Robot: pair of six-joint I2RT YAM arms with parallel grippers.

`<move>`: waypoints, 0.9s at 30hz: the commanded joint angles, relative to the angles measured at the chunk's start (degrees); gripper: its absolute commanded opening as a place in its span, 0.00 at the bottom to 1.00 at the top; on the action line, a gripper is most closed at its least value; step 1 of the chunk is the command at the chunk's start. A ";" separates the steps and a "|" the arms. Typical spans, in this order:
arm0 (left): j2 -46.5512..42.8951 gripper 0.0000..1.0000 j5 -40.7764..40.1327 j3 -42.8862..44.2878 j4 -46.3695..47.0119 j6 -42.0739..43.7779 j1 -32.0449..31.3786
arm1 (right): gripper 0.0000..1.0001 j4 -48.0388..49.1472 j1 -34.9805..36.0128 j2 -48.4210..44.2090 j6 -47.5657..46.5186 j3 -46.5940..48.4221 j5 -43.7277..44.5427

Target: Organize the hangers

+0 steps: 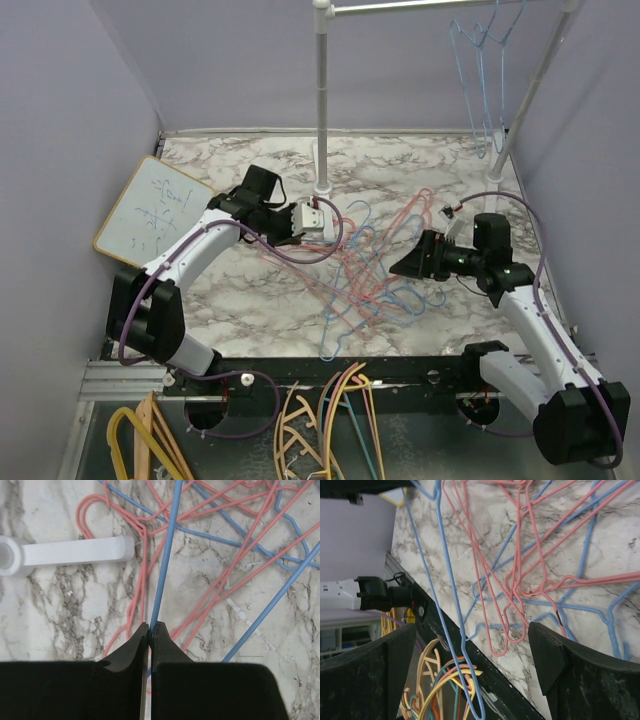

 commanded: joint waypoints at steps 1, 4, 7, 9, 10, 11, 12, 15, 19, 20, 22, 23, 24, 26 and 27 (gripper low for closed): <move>-0.03 0.00 1.12 5.75 0.69 -0.26 -0.21 | 0.94 10.20 5.00 4.03 2.27 -2.16 -3.97; 1.06 0.00 -0.08 8.46 0.64 0.66 -0.21 | 0.94 11.12 5.60 4.35 1.99 -1.81 -5.15; 2.41 0.00 -0.22 10.58 -0.06 1.76 -0.20 | 0.94 10.32 5.68 4.29 1.16 -1.75 -5.84; 3.38 0.00 0.23 11.96 -0.13 1.77 -0.20 | 0.87 10.19 5.77 3.81 1.21 -2.71 -5.58; 3.83 0.00 0.34 12.48 0.20 1.36 -0.20 | 0.80 10.57 5.77 3.20 1.60 -3.28 -5.51; 4.26 0.00 0.50 12.60 0.57 0.94 -0.20 | 0.69 10.90 5.73 2.69 2.00 -3.65 -5.50; 4.69 0.00 0.65 12.65 1.00 0.54 -0.21 | 0.54 10.95 5.77 2.27 2.20 -3.63 -5.59; 5.86 0.00 0.35 15.14 2.54 -1.48 -0.20 | 0.03 9.54 5.72 1.80 2.18 -2.00 -5.26; 7.08 0.07 -0.15 16.81 4.58 -5.86 -0.20 | 0.01 4.61 5.78 0.52 0.32 0.65 -2.47; 7.13 0.17 -0.35 17.29 4.86 -6.80 -0.26 | 0.01 3.13 5.83 -0.46 -0.13 1.40 -0.92; 6.56 0.40 -1.44 18.09 4.73 -7.79 -0.27 | 0.01 -0.21 5.79 -2.11 -0.85 3.24 2.10; 5.76 0.48 -1.70 18.18 4.06 -7.23 -0.26 | 0.01 -1.99 5.81 -2.89 -1.14 4.51 3.55; 5.01 0.63 -1.93 18.38 2.95 -5.91 -0.28 | 0.01 -4.12 5.83 -3.63 -1.22 5.79 5.27; 4.16 0.98 -3.51 19.46 0.30 -3.42 -0.20 | 0.01 -7.89 5.74 -5.08 -1.22 8.69 9.15; 3.79 0.99 -4.80 19.58 0.15 -3.53 -0.06 | 0.01 -10.07 5.82 -5.49 -1.68 10.29 10.79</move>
